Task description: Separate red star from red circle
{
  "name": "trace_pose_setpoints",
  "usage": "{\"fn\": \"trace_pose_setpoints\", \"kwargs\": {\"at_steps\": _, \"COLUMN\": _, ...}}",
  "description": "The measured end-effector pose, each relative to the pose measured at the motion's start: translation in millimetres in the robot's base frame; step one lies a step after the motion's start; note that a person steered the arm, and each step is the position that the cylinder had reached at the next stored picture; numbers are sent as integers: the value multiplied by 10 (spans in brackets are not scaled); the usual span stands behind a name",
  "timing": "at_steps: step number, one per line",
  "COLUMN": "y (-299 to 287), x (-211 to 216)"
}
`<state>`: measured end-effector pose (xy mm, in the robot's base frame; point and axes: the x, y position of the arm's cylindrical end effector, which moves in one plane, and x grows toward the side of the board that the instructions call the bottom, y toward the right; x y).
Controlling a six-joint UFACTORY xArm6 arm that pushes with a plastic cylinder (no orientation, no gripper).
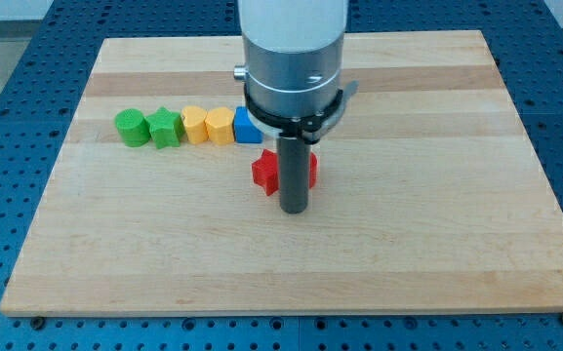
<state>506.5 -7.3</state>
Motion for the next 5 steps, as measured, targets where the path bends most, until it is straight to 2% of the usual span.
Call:
{"fn": "trace_pose_setpoints", "kwargs": {"at_steps": 2, "y": -259, "x": -49}}
{"fn": "trace_pose_setpoints", "kwargs": {"at_steps": 5, "y": -251, "x": -393}}
